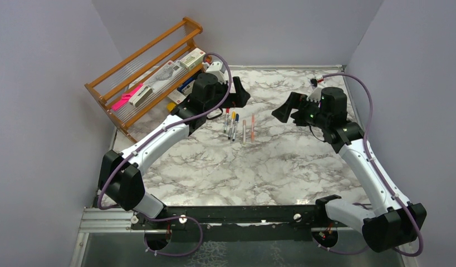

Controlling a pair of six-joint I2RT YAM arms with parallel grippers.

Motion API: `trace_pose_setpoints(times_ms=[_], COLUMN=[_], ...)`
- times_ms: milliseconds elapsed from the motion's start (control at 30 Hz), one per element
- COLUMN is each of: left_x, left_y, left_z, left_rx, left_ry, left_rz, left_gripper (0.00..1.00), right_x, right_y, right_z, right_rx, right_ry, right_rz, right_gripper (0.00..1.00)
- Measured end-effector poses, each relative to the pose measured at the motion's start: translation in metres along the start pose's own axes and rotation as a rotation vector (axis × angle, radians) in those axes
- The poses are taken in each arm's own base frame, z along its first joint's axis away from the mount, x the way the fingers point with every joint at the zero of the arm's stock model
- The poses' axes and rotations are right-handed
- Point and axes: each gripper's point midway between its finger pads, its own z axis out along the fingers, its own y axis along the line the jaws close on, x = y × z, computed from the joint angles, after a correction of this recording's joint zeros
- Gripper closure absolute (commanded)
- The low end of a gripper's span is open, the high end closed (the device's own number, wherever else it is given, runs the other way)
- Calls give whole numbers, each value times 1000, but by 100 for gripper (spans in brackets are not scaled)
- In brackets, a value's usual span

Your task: Insert the pens into the pen caps

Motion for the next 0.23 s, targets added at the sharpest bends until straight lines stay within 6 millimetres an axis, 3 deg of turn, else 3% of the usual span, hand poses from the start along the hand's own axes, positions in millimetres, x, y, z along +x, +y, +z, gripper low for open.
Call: trace_pose_setpoints(times_ms=[233], left_x=[6], left_y=[2], left_z=[1], left_rx=[-6], left_ry=[9], left_rz=[-22], left_gripper=[3], right_x=[0], right_y=[-1], right_z=[0], right_rx=[4], right_ry=[-2], right_rz=[-19], right_gripper=[0])
